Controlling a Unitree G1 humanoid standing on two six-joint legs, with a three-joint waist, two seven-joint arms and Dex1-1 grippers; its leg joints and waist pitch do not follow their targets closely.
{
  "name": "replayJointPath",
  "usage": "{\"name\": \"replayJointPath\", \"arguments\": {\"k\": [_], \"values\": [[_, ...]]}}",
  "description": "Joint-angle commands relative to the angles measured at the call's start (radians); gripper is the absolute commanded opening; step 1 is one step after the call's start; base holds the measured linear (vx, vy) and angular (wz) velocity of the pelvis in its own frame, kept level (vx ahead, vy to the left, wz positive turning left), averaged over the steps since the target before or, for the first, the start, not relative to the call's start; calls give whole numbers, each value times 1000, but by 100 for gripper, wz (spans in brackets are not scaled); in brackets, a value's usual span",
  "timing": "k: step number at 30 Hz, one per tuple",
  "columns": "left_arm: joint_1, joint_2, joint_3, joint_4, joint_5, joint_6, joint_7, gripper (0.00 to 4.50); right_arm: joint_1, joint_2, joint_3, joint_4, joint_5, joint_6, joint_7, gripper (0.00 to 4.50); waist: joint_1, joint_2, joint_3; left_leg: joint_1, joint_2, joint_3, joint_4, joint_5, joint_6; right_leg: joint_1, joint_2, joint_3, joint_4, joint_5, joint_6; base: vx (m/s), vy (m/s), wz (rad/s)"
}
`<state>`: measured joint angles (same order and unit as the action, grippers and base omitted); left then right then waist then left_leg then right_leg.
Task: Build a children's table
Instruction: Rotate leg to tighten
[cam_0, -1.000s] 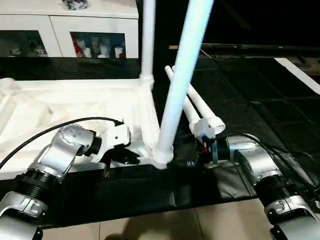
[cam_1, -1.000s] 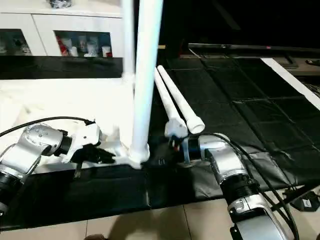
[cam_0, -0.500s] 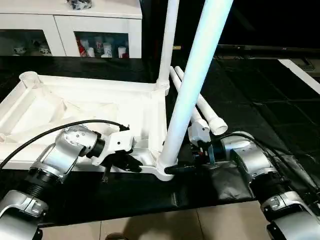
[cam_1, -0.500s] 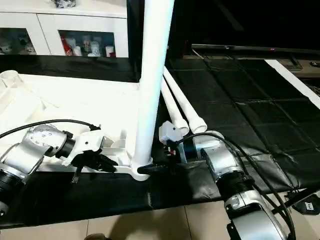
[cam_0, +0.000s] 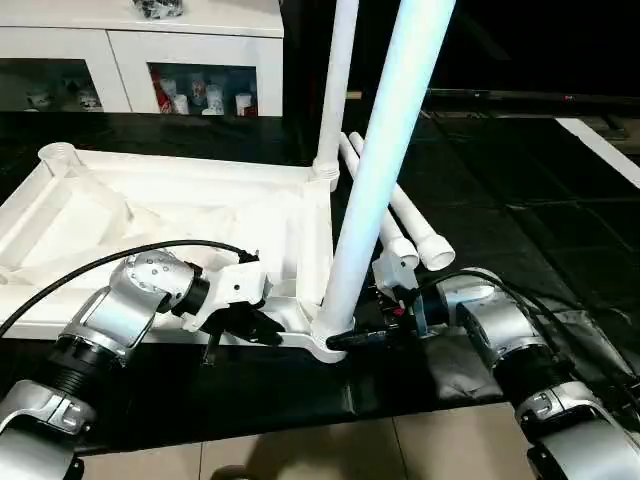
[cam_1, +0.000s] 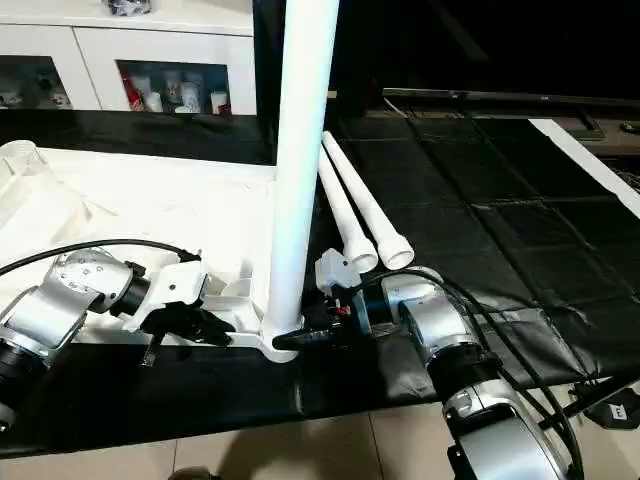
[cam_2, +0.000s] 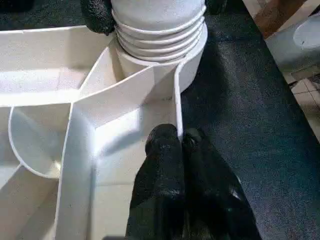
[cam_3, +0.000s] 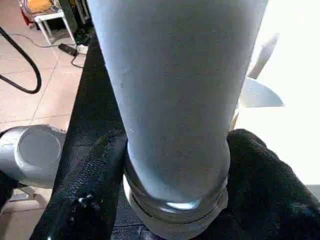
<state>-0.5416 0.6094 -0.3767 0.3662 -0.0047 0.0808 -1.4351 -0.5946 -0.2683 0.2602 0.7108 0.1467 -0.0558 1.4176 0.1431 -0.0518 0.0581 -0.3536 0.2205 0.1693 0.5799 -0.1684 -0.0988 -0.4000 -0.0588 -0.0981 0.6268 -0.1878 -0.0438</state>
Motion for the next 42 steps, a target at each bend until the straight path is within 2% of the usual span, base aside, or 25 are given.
{"name": "replayJointPath", "arguments": {"k": [1,5,6,8,9,10,11,12,14,15,16,18,19,20,21,22,23,25,28,29,32,33,35,38,42], "values": [[-9,-6,-33,-28,5,-24,-41,0,-15,-4,-5,7,4,-21,12,272,-7,23,-71,8,22,-1,-60,-206,10,55,-82,62,-75,-195,-172,0,0,0],[-3,-18,-19,-23,2,3,-6,0,-6,-2,-14,2,15,-15,13,270,-7,23,-71,9,22,0,-60,-210,9,55,-82,62,-75,-196,-175,0,0,0],[-5,-40,4,-12,3,53,57,0,8,3,-24,-12,27,3,0,270,-8,26,-71,10,23,0,-60,-214,7,55,-82,62,-76,-192,-177,0,0,0],[-8,-69,33,2,1,94,129,0,19,16,-40,-21,35,26,-38,270,-4,24,-70,15,23,1,-59,-227,7,51,-82,62,-79,-206,-180,0,0,0],[-8,-73,37,4,0,98,139,0,20,19,-42,-21,36,32,-47,269,-5,24,-69,13,22,0,-60,-231,6,53,-83,62,-80,-223,-178,0,0,0],[-17,-129,94,21,-9,165,274,0,21,65,-82,-5,51,108,-170,269,-5,26,-69,12,22,0,-60,-234,3,53,-83,62,-80,-233,-176,0,0,0],[-17,-129,94,21,-9,165,274,0,21,65,-82,-5,51,108,-170,269,-9,22,-65,11,20,-1,-60,-234,-4,52,-83,62,-83,-255,-169,0,0,0],[-27,-185,152,17,-16,261,414,0,24,126,-111,13,57,153,-296,269,-15,23,-65,9,21,-4,-62,-244,-20,53,-86,62,-82,-291,-161,0,0,0],[-27,-222,187,-8,-26,336,486,0,18,177,-123,39,48,160,-401,269,-20,20,-67,7,17,-7,-63,-250,-27,57,-89,57,-90,-348,-134,0,0,0],[-25,-236,199,-22,-32,367,507,0,12,199,-128,54,41,157,-449,269,-36,19,-67,-2,14,-10,-63,-243,-27,62,-89,55,-91,-361,-123,0,0,0],[-25,-236,199,-22,-32,367,507,0,12,199,-128,54,41,157,-449,268,-36,19,-67,-2,14,-10,-63,-243,-27,62,-89,55,-91,-361,-123,0,0,0],[-22,-255,210,-41,-35,401,532,0,-2,228,-138,80,38,162,-513,268,-49,20,-67,-2,11,-8,-60,-229,-13,57,-86,57,-95,-342,-126,0,0,0],[-19,-279,219,-64,-30,438,565,0,-25,265,-152,115,35,162,-596,268,-51,16,-67,-2,10,-7,-58,-225,-9,58,-86,57,-95,-343,-125,0,0,0],[-16,-336,225,-110,-11,496,630,0,-84,333,-191,193,42,184,-756,268,-55,20,-68,-3,11,-8,-59,-213,-10,58,-88,57,-92,-336,-133,0,0,0],[-16,-351,224,-123,-7,510,643,0,-98,346,-196,211,39,186,-790,268,-63,21,-68,-6,11,-9,-60,-196,-18,60,-86,56,-90,-324,-135,0,0,0],[-16,-363,223,-133,-4,520,653,0,-109,355,-198,225,36,188,-817,268,-64,21,-69,-6,11,-10,-60,-193,-20,60,-85,54,-90,-322,-133,0,0,0],[-17,-378,215,-149,1,537,662,0,-121,366,-201,236,23,193,-842,268,-66,20,-68,0,12,-7,-58,-202,-15,54,-82,55,-93,-310,-134,0,0,0],[-15,-384,184,-181,12,560,664,0,-128,376,-210,237,-9,182,-862,268,-68,25,-72,2,15,-5,-57,-185,-4,55,-80,60,-82,-212,-159,0,0,0],[-14,-380,175,-184,16,559,661,0,-127,377,-214,235,-10,181,-859,268,-66,25,-73,1,14,-4,-57,-167,12,57,-78,60,-76,-144,-176,0,0,0],[-14,-373,167,-187,20,560,663,0,-126,378,-222,234,-6,179,-863,303,-64,27,-72,1,13,-3,-56,-167,15,57,-78,60,-75,-136,-180,0,0,0],[-14,-350,171,-173,24,564,672,0,-129,365,-230,241,-4,166,-859,341,-60,30,-69,4,13,-2,-59,-202,8,56,-80,60,-83,-187,-169,0,0,0],[-12,-334,169,-169,39,564,668,0,-136,358,-235,255,-1,144,-860,361,-60,32,-67,7,13,-4,-61,-233,0,54,-82,59,-89,-245,-155,0,0,0],[-11,-325,170,-162,41,558,662,0,-136,352,-234,255,-1,135,-855,361,-60,31,-66,8,13,-4,-61,-244,-5,52,-81,60,-92,-269,-148,0,0,0],[-12,-315,170,-153,44,547,653,0,-135,346,-233,253,-1,127,-847,394,-60,31,-66,7,15,-5,-62,-245,-6,52,-81,60,-90,-260,-152,0,0,0],[-5,-227,147,-121,49,442,552,0,-112,290,-215,201,-23,91,-752,428,-58,31,-66,5,14,-5,-62,-241,3,52,-81,61,-91,-249,-153,0,0,0]]}}
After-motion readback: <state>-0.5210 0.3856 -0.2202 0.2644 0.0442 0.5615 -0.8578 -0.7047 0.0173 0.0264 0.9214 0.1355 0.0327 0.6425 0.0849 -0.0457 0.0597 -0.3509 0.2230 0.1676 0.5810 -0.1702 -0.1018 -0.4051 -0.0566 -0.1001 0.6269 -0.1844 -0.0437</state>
